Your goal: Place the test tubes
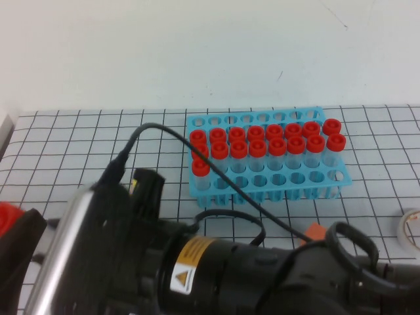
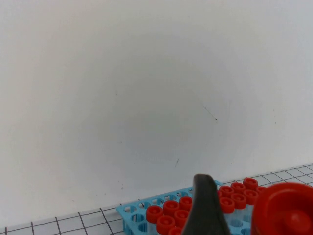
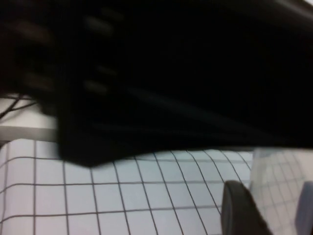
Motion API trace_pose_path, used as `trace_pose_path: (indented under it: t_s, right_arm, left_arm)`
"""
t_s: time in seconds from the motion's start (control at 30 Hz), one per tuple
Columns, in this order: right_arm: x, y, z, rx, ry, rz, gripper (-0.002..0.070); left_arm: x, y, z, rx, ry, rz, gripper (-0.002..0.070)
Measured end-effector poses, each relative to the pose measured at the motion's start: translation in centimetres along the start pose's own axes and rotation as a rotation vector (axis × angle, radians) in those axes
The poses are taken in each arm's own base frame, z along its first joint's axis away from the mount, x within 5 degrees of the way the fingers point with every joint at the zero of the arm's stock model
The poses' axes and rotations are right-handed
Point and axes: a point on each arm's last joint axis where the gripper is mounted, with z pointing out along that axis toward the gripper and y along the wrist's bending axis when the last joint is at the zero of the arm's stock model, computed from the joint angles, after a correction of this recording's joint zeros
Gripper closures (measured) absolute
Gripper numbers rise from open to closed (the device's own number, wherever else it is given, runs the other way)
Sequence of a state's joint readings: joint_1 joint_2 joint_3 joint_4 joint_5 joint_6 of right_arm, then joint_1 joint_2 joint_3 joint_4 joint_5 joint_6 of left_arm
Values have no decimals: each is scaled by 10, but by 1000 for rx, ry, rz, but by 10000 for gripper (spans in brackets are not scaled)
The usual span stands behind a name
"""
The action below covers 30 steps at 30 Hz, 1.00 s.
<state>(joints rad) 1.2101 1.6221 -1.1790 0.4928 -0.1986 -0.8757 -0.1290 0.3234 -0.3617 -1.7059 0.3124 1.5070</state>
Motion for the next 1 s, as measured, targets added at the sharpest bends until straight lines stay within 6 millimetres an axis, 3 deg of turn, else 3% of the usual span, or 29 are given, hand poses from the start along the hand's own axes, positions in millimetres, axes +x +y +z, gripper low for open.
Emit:
trace_pose_path:
  t_s: [0.13,0.17,0.23,0.57,0.63,0.73,0.8,0.9,1.0]
  right_arm:
    - [-3,7,0,-23,-11,-52,442]
    - [-3,7,0,-24,-12,-59,442]
    - [-3,7,0,-24,-12,-63,442]
    - [-3,8,-1,-25,-14,-97,435]
    - [-3,8,-1,-29,-8,-85,378]
    - [-1,10,-1,-50,15,-53,218]
    - [0,13,-3,-86,42,-36,156]
    - [-1,18,-14,-188,104,-24,139]
    - [-5,24,-32,-314,170,-27,169]
  left_arm:
    - [0,0,0,0,0,5,280]
    - [0,0,0,3,0,7,350]
    - [0,-2,0,17,1,7,425]
    - [0,-3,0,31,2,6,421]
    - [0,-3,0,38,2,6,421]
    - [0,-4,0,47,3,6,421]
    - [0,-4,0,47,2,19,421]
    - [0,-3,0,34,1,52,424]
    - [0,-1,0,6,0,63,424]
